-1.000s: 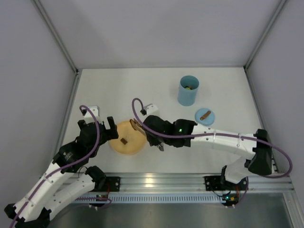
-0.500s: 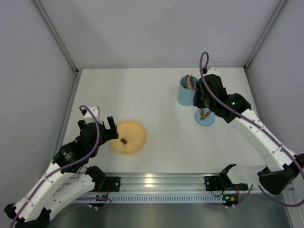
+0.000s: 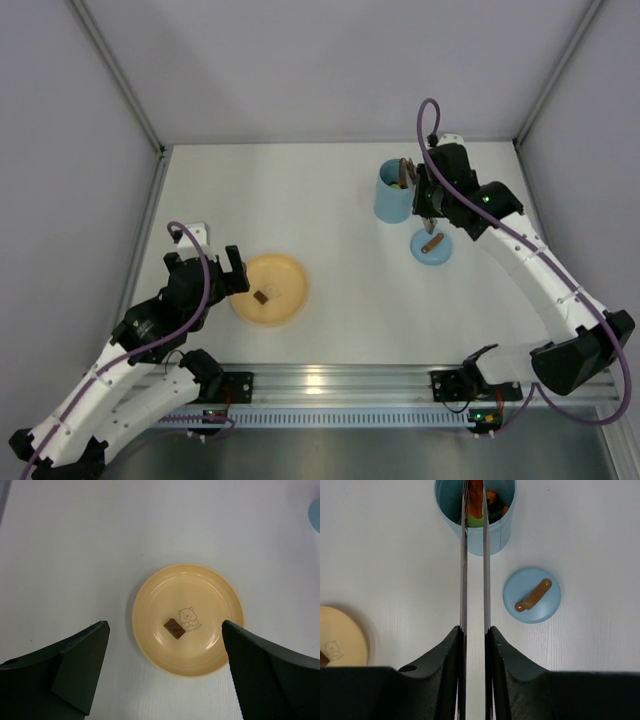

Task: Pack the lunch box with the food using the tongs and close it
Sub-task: Place the fake food in the packing box.

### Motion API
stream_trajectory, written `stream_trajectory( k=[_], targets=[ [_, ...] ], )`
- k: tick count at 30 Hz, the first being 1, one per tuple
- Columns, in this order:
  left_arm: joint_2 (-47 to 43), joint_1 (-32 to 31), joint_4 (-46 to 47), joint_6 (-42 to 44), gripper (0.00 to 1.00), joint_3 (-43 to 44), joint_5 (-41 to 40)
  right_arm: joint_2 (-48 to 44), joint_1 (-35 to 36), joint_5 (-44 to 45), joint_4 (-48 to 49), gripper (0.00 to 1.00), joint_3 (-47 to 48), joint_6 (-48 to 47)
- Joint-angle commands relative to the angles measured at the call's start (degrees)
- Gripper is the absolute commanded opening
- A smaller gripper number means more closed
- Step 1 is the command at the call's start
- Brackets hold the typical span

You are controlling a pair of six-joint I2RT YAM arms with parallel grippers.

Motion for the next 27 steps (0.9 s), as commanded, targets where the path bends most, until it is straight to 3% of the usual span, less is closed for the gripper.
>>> stream_trajectory(
  k=[1,12,18,21,27],
  targets=[
    [-0.43,-0.29,2.14,-0.32,0.99,0.28,-1.07,-0.05,-1.55,-0.59,2.05,0.25,1.24,-1.34],
    [-0.60,-0.29,2.22,-0.32,0.99,0.28,-0.98,-0.58,-1.64,-0.51,1.88,0.44,1.24,-2.04],
    [-0.60,-0.29,2.14,-0.23,0.99,0.28,-1.07,-2.33,-1.38,-3.92,1.62,0.43,1.42,-1.78],
    [-0.60,-0.29,2.22,-0.23,0.99,0.28,-1.07,-2.95,1.25,-4.73,1.27,0.43,1.33,-1.43],
    [-0.43,-0.29,2.14,-0.23,0.99,0.20,-1.07,-2.95,13.64,-2.72,3.02,0.42,-0.60,1.81]
  ],
)
